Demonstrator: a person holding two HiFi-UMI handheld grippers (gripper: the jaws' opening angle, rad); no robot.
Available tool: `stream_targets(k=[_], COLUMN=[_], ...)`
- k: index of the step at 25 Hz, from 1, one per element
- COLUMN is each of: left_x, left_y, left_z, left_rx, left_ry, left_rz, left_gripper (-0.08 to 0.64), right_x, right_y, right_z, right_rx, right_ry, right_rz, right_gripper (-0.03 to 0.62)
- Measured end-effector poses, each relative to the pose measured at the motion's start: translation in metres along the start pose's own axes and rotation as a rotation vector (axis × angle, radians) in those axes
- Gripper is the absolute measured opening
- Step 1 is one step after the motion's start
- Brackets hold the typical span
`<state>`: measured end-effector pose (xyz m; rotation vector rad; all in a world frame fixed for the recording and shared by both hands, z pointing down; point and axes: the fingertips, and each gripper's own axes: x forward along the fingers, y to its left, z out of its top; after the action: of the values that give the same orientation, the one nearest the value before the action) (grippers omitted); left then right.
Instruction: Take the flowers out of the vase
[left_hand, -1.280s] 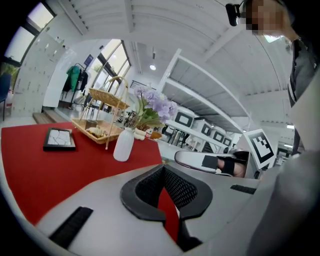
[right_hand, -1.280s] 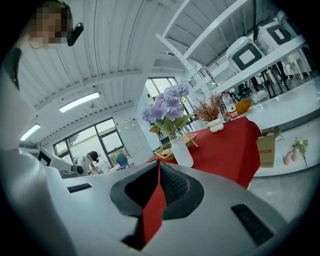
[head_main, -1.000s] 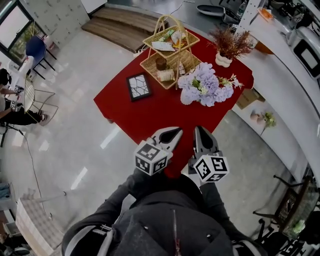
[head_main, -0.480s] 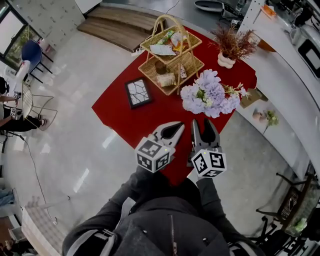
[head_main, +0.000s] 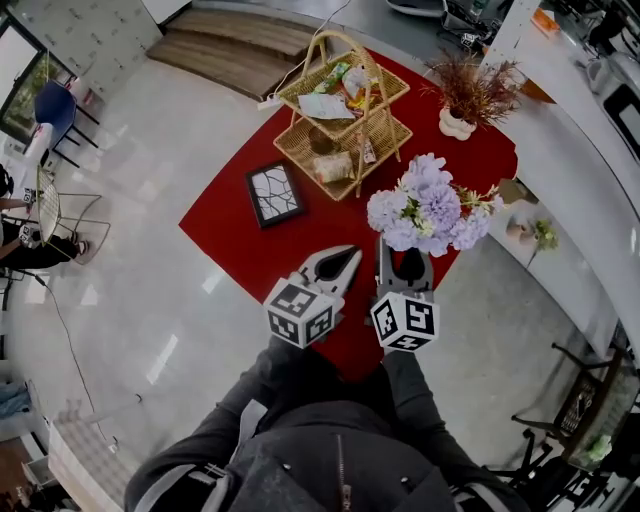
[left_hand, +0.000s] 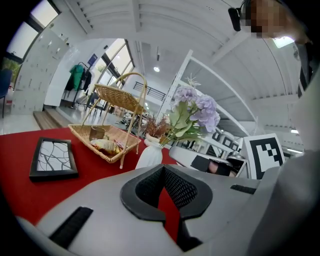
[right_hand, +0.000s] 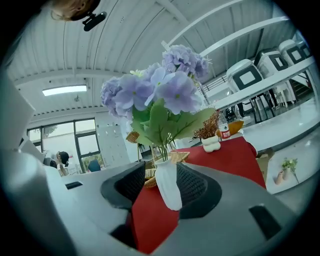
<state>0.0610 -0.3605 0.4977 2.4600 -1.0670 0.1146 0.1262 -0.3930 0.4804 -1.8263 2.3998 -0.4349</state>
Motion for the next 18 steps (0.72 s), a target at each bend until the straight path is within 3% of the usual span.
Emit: stream_targets(k=[18], left_x=[0.000], left_y=[0.017], left_z=[-0.011], left_rx=[-0.033], left_ry=[0.047], left_rz=[0.005], left_gripper=[0.008], right_x=[0.042], right_y=[-0.014], right_z=[0.019], right_rx=[-0.086], right_ry=[-0.040], right_rz=[-0.068], right_gripper=[0.156])
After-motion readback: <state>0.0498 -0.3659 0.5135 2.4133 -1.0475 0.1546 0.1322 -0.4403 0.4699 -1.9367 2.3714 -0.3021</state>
